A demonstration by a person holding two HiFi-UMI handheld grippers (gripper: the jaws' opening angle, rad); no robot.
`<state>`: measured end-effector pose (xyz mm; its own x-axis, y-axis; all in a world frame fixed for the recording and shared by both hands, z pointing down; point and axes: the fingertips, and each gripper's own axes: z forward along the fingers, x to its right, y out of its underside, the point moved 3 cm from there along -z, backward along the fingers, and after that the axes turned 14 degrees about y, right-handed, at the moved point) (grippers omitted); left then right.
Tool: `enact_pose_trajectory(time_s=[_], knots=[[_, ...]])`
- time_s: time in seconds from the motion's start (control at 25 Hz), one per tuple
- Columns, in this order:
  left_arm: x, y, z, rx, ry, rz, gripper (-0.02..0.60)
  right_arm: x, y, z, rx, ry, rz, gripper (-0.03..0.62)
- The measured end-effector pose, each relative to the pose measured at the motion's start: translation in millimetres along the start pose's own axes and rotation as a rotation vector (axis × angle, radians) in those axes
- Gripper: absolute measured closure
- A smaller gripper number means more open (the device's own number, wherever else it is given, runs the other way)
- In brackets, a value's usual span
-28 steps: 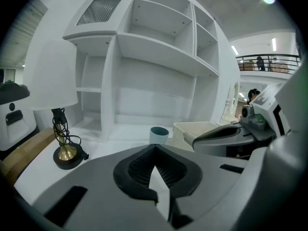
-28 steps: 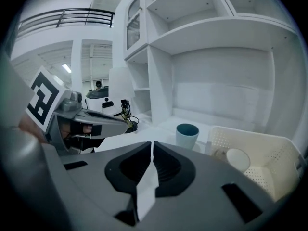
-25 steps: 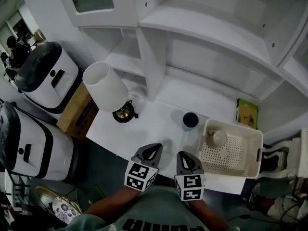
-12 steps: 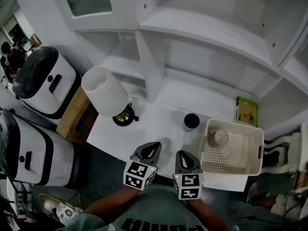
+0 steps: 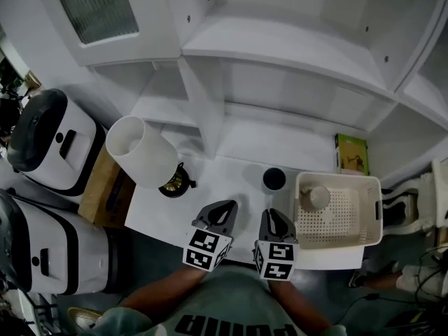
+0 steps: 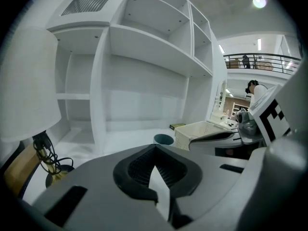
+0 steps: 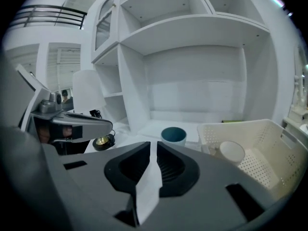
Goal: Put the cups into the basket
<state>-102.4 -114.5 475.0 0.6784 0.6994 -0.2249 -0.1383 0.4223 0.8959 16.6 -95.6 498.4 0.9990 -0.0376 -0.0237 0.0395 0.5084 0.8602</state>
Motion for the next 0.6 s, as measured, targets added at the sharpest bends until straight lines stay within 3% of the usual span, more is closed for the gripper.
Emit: enact_pose_trajectory(time_s=[0.12, 0.2, 0.6], knots=[[-7, -5, 9, -0.012, 0.041, 0.021, 0.575, 4, -3, 11, -0.006, 0.056, 0.042, 0.548], [-11, -7, 14, -0.02, 0.066, 0.03, 0.575, 5, -6, 17, -0.006, 0.082, 0.068, 0.487], [-34, -13, 40, -0.057, 0.155, 0.046, 0.575, 4, -8, 48, -0.045, 0.167, 0.149, 0.329]])
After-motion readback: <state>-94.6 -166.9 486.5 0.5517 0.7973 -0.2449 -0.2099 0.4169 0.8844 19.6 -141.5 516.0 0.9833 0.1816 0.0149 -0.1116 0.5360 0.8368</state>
